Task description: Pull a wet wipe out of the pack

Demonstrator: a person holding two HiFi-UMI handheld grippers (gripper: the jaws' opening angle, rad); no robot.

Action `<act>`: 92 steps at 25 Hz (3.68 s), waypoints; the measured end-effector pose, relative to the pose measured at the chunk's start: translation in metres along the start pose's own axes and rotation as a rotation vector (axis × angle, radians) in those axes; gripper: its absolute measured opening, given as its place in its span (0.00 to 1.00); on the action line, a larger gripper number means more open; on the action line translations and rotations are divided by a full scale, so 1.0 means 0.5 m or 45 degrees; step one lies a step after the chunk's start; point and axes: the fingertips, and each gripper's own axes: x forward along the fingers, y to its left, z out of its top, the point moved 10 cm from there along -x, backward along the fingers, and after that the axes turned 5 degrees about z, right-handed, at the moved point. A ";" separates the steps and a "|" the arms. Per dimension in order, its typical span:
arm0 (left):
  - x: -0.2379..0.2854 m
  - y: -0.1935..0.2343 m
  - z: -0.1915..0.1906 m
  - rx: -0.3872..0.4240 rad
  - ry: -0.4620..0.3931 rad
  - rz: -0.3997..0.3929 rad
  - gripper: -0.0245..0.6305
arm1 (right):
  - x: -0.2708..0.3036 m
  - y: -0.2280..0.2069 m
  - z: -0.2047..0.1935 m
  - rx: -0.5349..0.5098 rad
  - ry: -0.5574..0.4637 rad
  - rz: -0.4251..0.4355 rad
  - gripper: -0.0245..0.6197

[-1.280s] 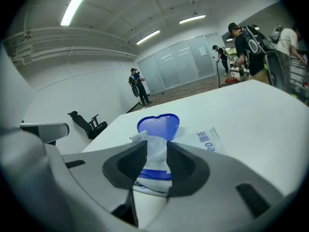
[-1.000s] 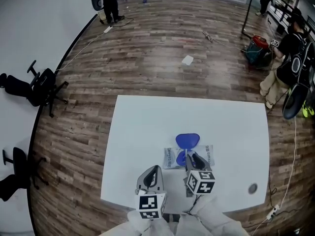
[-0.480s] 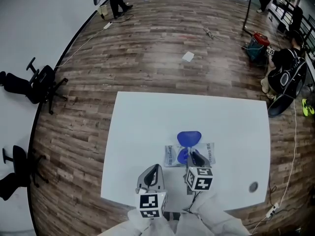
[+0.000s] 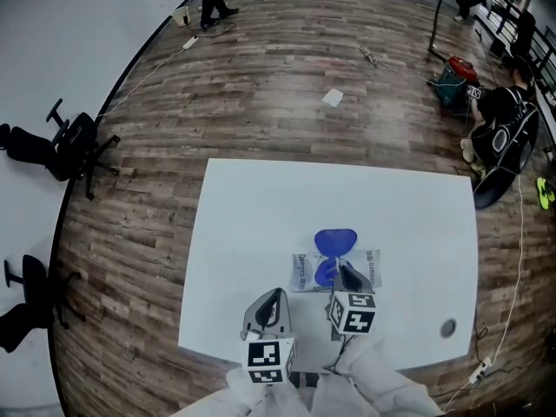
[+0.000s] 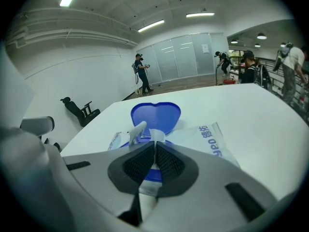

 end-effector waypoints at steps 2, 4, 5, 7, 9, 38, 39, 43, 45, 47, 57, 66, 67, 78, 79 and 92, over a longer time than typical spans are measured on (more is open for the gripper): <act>-0.003 -0.001 -0.002 -0.001 -0.001 -0.002 0.03 | 0.000 -0.001 -0.002 -0.001 0.001 -0.005 0.07; -0.005 -0.003 -0.002 -0.004 -0.002 -0.003 0.03 | -0.002 -0.002 0.000 0.002 -0.008 -0.002 0.06; -0.006 -0.004 -0.002 -0.005 -0.004 -0.004 0.03 | -0.004 -0.002 0.001 0.005 -0.018 0.003 0.06; -0.008 -0.006 0.000 -0.009 -0.010 -0.007 0.03 | -0.009 -0.003 0.003 0.015 -0.039 0.015 0.06; -0.010 -0.009 0.002 -0.012 -0.018 -0.013 0.03 | -0.016 -0.002 0.005 0.018 -0.054 0.019 0.06; -0.076 -0.052 0.029 -0.055 -0.170 -0.034 0.03 | -0.124 0.032 0.099 -0.119 -0.233 0.069 0.06; -0.077 -0.054 0.030 -0.056 -0.172 -0.036 0.03 | -0.129 0.032 0.102 -0.120 -0.238 0.069 0.06; -0.080 -0.065 0.034 -0.059 -0.193 -0.050 0.03 | -0.147 0.029 0.107 -0.117 -0.262 0.071 0.06; -0.081 -0.071 0.038 -0.057 -0.202 -0.056 0.03 | -0.156 0.028 0.110 -0.111 -0.277 0.076 0.06; -0.079 -0.077 0.043 -0.053 -0.210 -0.065 0.03 | -0.164 0.026 0.115 -0.103 -0.291 0.080 0.06; -0.088 -0.110 0.052 -0.033 -0.222 -0.122 0.03 | -0.238 0.024 0.119 -0.055 -0.384 0.086 0.06; -0.095 -0.143 0.048 -0.007 -0.224 -0.172 0.03 | -0.298 0.000 0.082 -0.008 -0.437 0.051 0.06; -0.095 -0.148 0.046 -0.002 -0.223 -0.179 0.03 | -0.305 -0.003 0.076 -0.002 -0.440 0.047 0.06; -0.107 -0.180 0.036 0.043 -0.225 -0.231 0.03 | -0.349 0.005 0.010 -0.045 -0.445 0.016 0.06; -0.108 -0.180 0.036 0.045 -0.225 -0.232 0.03 | -0.349 0.008 0.007 -0.045 -0.444 0.018 0.06; -0.102 -0.163 0.049 0.056 -0.238 -0.217 0.03 | -0.342 0.031 0.010 -0.049 -0.439 0.037 0.06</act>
